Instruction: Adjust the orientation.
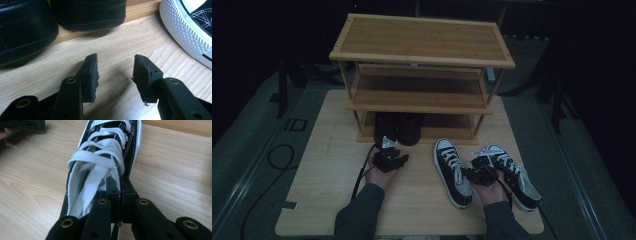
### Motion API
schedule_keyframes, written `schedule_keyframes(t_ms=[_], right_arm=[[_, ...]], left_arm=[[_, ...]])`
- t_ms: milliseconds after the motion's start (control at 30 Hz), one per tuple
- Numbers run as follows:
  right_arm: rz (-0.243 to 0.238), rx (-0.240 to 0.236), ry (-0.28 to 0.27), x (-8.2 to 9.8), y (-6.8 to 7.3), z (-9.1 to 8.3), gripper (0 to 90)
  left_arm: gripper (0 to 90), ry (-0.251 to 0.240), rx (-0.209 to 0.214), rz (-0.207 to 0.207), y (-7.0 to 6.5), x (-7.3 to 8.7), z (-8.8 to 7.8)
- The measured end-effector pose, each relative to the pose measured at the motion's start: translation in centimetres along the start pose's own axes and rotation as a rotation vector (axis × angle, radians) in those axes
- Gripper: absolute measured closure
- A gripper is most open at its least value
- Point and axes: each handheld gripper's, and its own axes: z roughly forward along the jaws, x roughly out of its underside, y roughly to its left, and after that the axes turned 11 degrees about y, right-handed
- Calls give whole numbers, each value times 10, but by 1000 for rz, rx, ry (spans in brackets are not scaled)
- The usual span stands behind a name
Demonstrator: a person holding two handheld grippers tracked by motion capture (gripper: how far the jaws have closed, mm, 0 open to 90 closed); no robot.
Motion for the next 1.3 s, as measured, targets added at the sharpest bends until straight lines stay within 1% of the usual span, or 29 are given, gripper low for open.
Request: schedule_keyframes(t_ms=[333, 433, 767, 867, 1033, 1067, 1300], right_arm=[[18, -44, -17, -1, -7, -4, 881], [18, -48, -18, -1, -8, -4, 882], [-8, -73, -18, -6, -13, -9, 881], [-23, -79, -22, -8, -15, -12, 881], [-42, -88, -36, -12, -19, -19, 881], [-57, -91, -42, -13, -21, -23, 881], [-90, -98, -57, -19, -21, -33, 881]], left_arm=[[553, 0, 0, -1, 0, 0, 0], [553, 0, 0, 0, 0, 0, 0], [553, 1, -1, 1, 0, 0, 0], [553, 1, -1, 1, 0, 0, 0], [553, 1, -1, 1, 0, 0, 0], [553, 1, -1, 1, 0, 0, 0], [553, 1, -2, 2, 0, 0, 0]])
